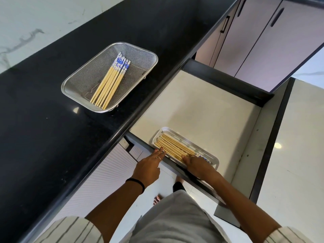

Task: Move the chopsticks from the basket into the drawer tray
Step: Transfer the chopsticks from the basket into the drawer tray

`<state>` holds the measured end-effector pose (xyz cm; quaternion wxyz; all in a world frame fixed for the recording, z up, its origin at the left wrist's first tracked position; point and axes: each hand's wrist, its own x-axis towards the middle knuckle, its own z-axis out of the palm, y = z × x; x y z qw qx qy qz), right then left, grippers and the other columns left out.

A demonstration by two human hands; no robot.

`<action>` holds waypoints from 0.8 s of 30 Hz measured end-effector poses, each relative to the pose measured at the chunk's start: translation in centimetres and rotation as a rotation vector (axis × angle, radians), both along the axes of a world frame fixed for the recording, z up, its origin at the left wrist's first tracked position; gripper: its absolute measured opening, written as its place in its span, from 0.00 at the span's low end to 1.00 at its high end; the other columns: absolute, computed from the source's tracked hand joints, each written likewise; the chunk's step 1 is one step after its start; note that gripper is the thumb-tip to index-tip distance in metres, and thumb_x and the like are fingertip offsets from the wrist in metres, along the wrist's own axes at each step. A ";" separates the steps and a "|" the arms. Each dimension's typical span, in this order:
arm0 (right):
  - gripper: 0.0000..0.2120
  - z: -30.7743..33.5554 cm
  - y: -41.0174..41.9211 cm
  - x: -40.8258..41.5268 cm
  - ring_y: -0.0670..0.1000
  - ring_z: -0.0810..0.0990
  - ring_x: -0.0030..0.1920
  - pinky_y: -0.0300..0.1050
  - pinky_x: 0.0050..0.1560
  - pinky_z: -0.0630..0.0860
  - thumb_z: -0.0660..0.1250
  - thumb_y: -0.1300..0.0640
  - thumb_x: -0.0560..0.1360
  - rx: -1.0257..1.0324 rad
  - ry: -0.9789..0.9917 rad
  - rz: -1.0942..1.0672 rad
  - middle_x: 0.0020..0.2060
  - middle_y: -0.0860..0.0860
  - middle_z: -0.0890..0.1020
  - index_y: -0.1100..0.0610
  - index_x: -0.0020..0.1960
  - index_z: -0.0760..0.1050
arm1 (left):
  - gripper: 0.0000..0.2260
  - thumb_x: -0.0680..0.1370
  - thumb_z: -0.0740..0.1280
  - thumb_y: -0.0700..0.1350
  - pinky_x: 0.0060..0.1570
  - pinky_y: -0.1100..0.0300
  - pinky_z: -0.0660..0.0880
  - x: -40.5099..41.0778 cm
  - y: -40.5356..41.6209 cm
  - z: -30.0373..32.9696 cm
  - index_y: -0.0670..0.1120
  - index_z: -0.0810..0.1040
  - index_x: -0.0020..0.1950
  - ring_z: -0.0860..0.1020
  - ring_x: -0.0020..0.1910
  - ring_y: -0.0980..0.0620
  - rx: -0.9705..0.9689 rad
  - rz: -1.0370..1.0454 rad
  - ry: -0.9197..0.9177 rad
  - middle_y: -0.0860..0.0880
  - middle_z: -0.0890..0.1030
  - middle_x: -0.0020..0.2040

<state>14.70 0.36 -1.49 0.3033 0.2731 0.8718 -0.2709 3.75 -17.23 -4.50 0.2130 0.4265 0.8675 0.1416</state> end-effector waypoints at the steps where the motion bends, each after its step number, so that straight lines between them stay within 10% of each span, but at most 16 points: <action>1: 0.21 0.6 0.1 -0.4 0.59 0.75 0.64 0.53 0.65 0.73 0.47 0.51 0.83 -0.002 0.011 0.002 0.65 0.60 0.74 0.57 0.73 0.62 | 0.28 0.78 0.65 0.45 0.62 0.64 0.71 -0.1 0.1 0.2 0.52 0.59 0.76 0.71 0.69 0.53 0.004 0.001 -0.005 0.55 0.58 0.77; 16: 0.17 13.3 0.8 -12.0 0.50 0.70 0.69 0.34 0.63 0.61 0.57 0.52 0.81 -0.045 0.791 0.050 0.68 0.53 0.74 0.56 0.67 0.72 | 0.20 0.79 0.64 0.47 0.66 0.55 0.70 -1.5 1.7 2.3 0.50 0.69 0.71 0.73 0.67 0.47 -0.076 0.055 -0.063 0.49 0.74 0.69; 24: 0.15 16.2 1.2 -22.0 0.52 0.72 0.68 0.40 0.69 0.64 0.61 0.57 0.79 0.006 0.834 0.294 0.68 0.56 0.73 0.59 0.64 0.75 | 0.16 0.78 0.64 0.48 0.57 0.54 0.75 -3.6 2.2 3.0 0.50 0.74 0.66 0.77 0.59 0.44 -0.124 0.066 -0.194 0.43 0.80 0.59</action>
